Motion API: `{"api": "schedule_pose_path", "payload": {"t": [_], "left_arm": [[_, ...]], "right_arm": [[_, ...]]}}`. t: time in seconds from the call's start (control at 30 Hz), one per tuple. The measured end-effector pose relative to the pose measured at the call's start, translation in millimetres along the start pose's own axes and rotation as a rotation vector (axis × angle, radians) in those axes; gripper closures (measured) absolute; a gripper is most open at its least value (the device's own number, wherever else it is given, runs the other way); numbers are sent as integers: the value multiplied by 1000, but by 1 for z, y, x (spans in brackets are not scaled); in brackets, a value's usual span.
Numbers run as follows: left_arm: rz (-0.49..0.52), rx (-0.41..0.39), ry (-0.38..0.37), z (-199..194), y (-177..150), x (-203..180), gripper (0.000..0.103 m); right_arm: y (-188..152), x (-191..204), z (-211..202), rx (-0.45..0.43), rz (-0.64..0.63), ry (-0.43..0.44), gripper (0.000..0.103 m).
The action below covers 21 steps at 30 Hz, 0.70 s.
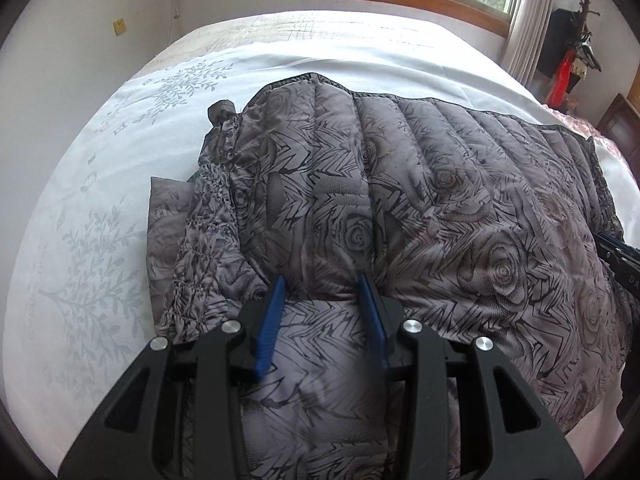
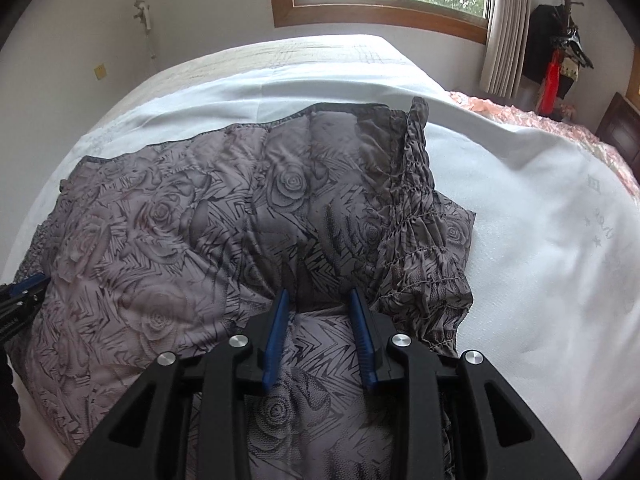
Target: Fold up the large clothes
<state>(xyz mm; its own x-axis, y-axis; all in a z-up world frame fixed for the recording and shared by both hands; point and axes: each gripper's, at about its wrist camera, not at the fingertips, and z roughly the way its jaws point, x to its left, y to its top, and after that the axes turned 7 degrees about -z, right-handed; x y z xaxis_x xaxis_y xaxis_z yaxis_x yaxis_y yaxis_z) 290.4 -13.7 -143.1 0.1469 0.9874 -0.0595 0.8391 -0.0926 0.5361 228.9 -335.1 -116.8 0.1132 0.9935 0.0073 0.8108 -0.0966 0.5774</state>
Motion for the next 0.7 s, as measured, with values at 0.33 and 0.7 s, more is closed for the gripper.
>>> {"api": "schedule_pose_path", "payload": {"t": [0.33,0.7], "left_arm": [[-8,8,-26,-2,3,7,65],[2,-1,-7,-25,11,16,50]], "right_arm": [[11,-7,-1,20,3,14,71],[20,-12,-28,11,-2,42,50]]}}
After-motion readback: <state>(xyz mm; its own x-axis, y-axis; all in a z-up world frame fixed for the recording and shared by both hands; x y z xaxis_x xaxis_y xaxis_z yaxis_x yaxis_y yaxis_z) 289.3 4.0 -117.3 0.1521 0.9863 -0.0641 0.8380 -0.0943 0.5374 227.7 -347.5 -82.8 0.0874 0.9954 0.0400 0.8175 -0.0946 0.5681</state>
